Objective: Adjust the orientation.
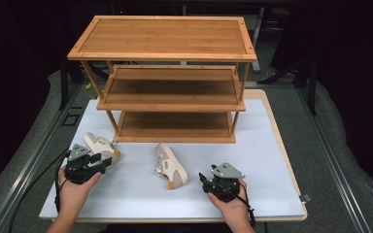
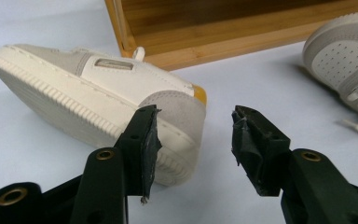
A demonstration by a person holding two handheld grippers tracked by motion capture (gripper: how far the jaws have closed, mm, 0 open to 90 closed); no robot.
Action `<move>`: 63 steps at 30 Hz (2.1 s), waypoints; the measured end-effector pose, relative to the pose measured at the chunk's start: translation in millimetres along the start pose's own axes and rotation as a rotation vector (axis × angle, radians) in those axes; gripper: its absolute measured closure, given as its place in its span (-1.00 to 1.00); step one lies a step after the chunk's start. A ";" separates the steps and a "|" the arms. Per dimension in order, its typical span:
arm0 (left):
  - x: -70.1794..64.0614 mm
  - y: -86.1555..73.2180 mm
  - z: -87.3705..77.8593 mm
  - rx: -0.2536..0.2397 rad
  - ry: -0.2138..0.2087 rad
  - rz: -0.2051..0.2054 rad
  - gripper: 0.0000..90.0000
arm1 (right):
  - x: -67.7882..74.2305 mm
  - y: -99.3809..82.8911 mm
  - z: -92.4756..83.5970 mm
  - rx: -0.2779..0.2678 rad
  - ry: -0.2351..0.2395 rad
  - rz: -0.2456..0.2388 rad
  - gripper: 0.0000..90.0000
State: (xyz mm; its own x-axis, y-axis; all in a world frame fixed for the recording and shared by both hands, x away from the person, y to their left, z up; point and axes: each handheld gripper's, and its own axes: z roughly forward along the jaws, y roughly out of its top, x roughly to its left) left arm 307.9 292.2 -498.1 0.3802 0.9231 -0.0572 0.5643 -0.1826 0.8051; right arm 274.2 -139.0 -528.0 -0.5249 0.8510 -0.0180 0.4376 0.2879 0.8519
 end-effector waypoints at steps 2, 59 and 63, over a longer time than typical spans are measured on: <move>-0.1 -0.3 -0.4 0.003 0.002 0.004 0.12 | -0.2 0.0 0.0 -0.002 0.000 0.004 0.00; 40.7 -14.7 -21.6 -0.021 0.169 -0.202 -0.23 | -2.5 -1.2 -2.3 -0.012 -0.007 0.025 0.00; 40.7 -9.9 -16.3 -0.010 0.192 -0.199 -0.23 | -2.5 -1.3 -2.4 -0.014 -0.007 0.023 0.00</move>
State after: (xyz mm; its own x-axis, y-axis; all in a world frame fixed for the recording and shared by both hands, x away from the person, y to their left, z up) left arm 305.8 337.2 -498.8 0.1166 0.9879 -0.1025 0.6060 0.0110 0.7954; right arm 273.2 -142.5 -527.8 -0.5096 0.8604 -0.0015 0.4395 0.2618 0.8592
